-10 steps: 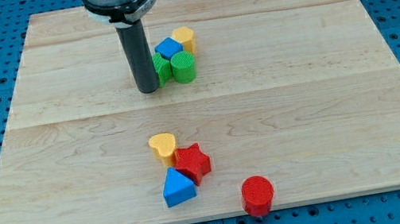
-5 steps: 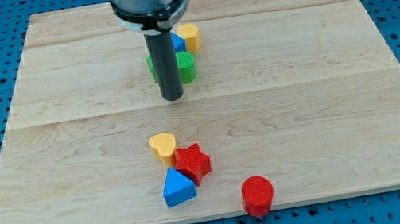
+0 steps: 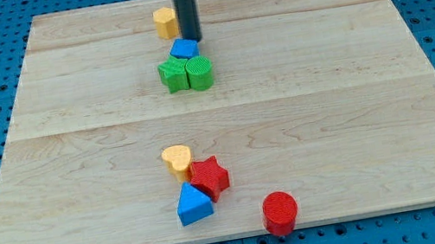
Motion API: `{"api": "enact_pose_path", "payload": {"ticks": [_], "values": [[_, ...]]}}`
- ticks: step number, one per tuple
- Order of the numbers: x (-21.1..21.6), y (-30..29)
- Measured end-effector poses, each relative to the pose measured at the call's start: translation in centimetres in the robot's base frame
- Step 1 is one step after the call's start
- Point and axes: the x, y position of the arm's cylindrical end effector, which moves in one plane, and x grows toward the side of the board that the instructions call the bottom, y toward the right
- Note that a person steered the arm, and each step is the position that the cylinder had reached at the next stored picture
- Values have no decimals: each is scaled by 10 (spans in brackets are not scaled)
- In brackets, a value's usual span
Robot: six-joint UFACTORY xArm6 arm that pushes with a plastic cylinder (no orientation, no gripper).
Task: Move the blue cube towards the center left
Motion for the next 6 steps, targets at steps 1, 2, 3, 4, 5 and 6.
{"api": "enact_pose_path", "payload": {"ticks": [1,2,3,4,5,6], "values": [[12,20],[34,17],[25,-30],[23,-85],[2,-94],[5,-154]]}}
